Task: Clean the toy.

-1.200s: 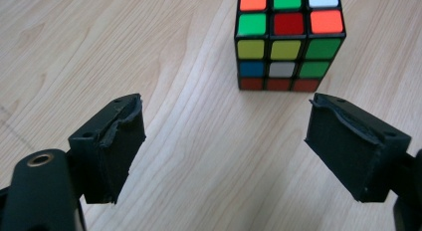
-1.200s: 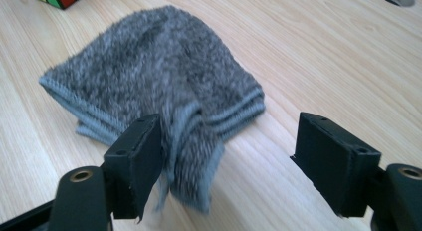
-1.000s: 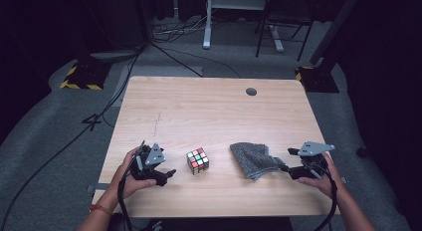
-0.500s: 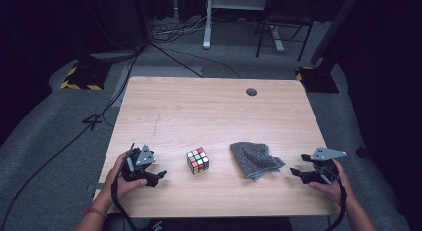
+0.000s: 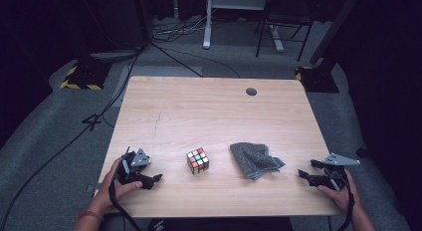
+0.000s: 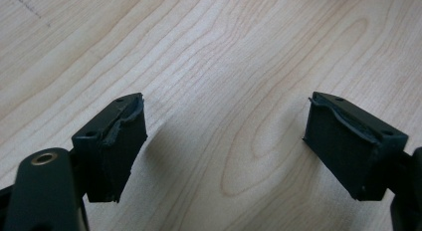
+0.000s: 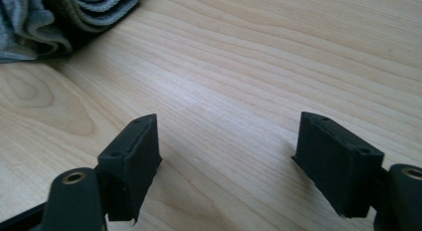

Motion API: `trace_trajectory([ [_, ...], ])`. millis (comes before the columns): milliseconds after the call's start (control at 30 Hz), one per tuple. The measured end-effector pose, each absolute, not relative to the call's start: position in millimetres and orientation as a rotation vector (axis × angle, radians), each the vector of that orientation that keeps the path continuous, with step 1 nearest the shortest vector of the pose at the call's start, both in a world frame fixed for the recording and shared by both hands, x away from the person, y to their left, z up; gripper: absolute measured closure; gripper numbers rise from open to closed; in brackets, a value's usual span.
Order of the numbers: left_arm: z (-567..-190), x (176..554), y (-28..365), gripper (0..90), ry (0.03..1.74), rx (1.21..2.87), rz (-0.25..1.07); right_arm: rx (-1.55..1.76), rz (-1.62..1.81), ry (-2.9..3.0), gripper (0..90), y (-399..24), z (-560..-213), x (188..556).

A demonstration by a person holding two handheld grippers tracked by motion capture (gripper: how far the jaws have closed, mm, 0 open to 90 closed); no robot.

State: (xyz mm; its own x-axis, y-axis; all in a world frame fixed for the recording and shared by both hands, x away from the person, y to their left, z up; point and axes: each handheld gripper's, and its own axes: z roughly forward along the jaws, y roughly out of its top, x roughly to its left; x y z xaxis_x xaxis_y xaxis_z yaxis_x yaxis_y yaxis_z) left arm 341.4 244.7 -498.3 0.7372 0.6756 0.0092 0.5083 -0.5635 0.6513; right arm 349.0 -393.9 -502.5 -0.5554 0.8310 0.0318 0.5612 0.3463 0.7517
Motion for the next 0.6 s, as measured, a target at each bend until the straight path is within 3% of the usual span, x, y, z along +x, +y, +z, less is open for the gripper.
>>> trace_trajectory([
  [600, -504.1, 341.3, 248.1, 14.4, 0.893, 2.241, 0.337, 1.197, 1.008, 2.263, 24.2, -391.0, -503.2, 348.4],
])
